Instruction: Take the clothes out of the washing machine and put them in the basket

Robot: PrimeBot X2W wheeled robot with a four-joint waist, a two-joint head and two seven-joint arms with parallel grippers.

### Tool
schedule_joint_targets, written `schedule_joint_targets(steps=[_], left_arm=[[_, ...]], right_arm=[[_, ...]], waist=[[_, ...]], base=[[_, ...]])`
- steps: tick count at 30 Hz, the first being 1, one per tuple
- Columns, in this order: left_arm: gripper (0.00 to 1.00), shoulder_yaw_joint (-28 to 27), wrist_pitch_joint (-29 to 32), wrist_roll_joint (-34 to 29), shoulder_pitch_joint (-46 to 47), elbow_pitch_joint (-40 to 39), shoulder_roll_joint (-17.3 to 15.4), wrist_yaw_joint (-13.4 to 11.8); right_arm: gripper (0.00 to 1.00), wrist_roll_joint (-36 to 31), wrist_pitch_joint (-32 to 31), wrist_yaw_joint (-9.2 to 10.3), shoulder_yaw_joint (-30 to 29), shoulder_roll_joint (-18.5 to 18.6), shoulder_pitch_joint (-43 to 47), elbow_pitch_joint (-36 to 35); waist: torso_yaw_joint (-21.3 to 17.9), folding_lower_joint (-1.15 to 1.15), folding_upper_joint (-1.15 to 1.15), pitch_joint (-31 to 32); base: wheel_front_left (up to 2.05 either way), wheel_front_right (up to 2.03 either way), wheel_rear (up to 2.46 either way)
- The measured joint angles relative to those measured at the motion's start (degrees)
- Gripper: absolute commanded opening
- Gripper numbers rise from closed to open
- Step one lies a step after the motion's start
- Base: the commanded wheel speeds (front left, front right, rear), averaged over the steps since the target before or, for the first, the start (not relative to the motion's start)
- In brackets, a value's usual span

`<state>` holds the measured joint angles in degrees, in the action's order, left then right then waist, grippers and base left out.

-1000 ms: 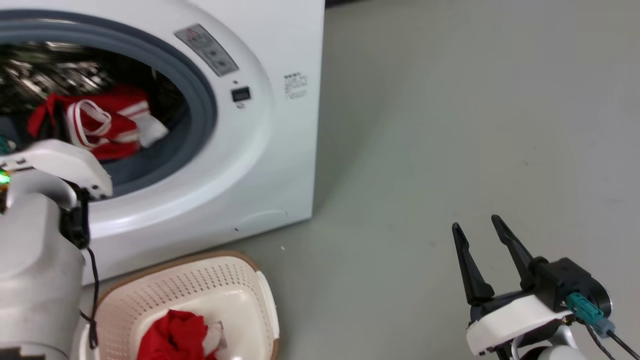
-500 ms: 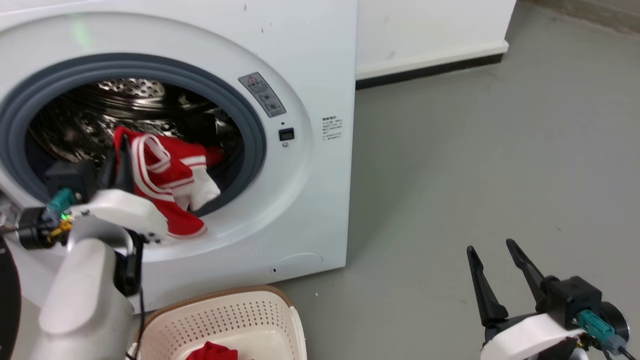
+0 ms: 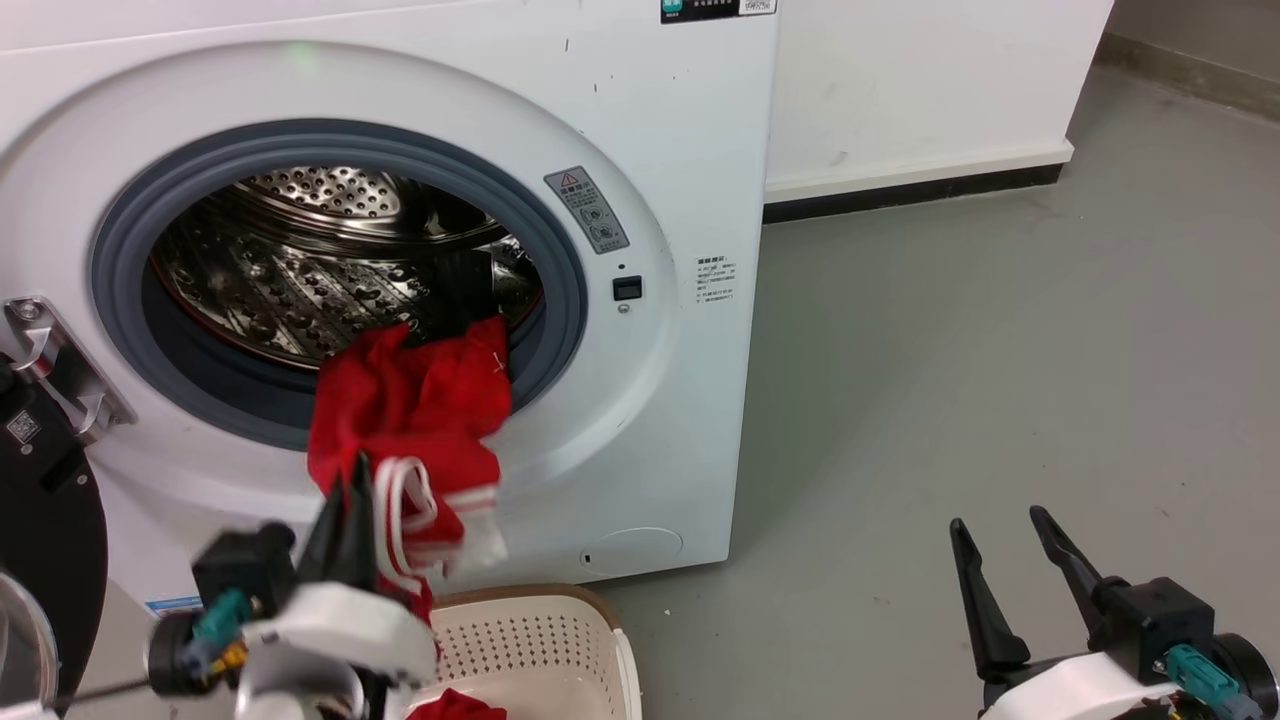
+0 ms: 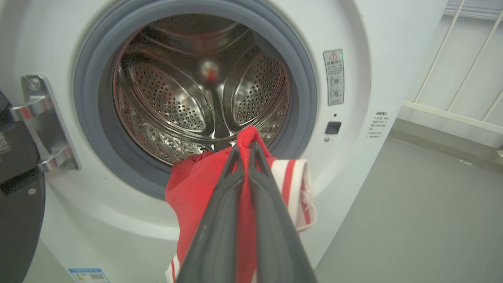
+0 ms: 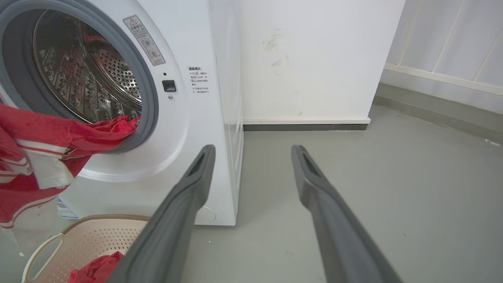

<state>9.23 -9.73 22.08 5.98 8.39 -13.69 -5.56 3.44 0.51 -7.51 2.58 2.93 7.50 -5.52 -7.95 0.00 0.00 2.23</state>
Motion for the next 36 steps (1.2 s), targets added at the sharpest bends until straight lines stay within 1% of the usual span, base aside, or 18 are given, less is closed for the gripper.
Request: schedule_joint_targets(steps=[3, 7, 11, 16, 22, 27, 33, 36], left_arm=[[0.00, 1.6, 1.8, 0.9, -5.9, -3.2, 1.3, -0.7], [0.00, 3.8, 3.4, 1.7, -12.3, -3.8, 3.2, -1.2], [0.00, 5.2, 3.4, 1.9, -14.7, -1.3, 4.1, -1.4], [0.00, 5.4, 1.4, 2.8, -14.7, 4.9, 5.1, -0.9], [0.00, 3.5, -1.8, 4.0, -8.1, 14.2, 5.7, 0.1], [0.00, 2.1, -3.0, 5.2, -1.7, 23.5, 5.6, 1.6], [0.00, 0.4, -4.4, 5.9, 5.4, 33.6, 5.1, 3.1], [0.00, -0.5, -4.8, 6.0, 8.8, 37.8, 4.3, 3.7]], right_arm=[[1.00, 0.0, -0.3, 0.00, 0.2, 0.0, 0.1, -0.2], [1.00, 0.0, -0.5, 0.00, 0.3, 0.0, 0.6, -0.6], [1.00, 0.1, -0.5, 0.00, 0.4, 0.0, 0.6, -0.9], [1.00, 0.6, -0.1, -0.01, 0.7, 0.0, -0.8, -1.1], [1.00, 0.8, 0.7, 0.00, 1.1, 0.0, -3.7, -0.9], [1.00, 0.7, 1.3, 0.00, 1.6, 0.0, -5.9, -0.4], [1.00, 1.4, 2.8, -0.01, 2.3, 0.0, -8.9, 0.5], [1.00, 1.7, 3.6, -0.01, 2.8, 0.0, -10.4, 0.7]], waist=[[0.1, 0.00, 0.00, -0.2], [0.2, 0.00, 0.00, -0.8], [0.6, 0.00, 0.00, -1.8], [0.5, 0.01, 0.00, -4.4], [0.2, 0.01, 0.00, -8.9], [-0.8, 0.01, 0.00, -13.4], [-2.5, 0.02, 0.00, -18.8], [-3.5, 0.01, 0.00, -21.5]], base=[[0.00, 0.00, 0.00], [0.00, 0.00, 0.00], [0.00, 0.00, 0.00], [0.00, 0.00, 0.00], [0.00, 0.00, 0.00], [0.00, 0.00, 0.00], [0.00, 0.00, 0.00], [0.00, 0.00, 0.00]])
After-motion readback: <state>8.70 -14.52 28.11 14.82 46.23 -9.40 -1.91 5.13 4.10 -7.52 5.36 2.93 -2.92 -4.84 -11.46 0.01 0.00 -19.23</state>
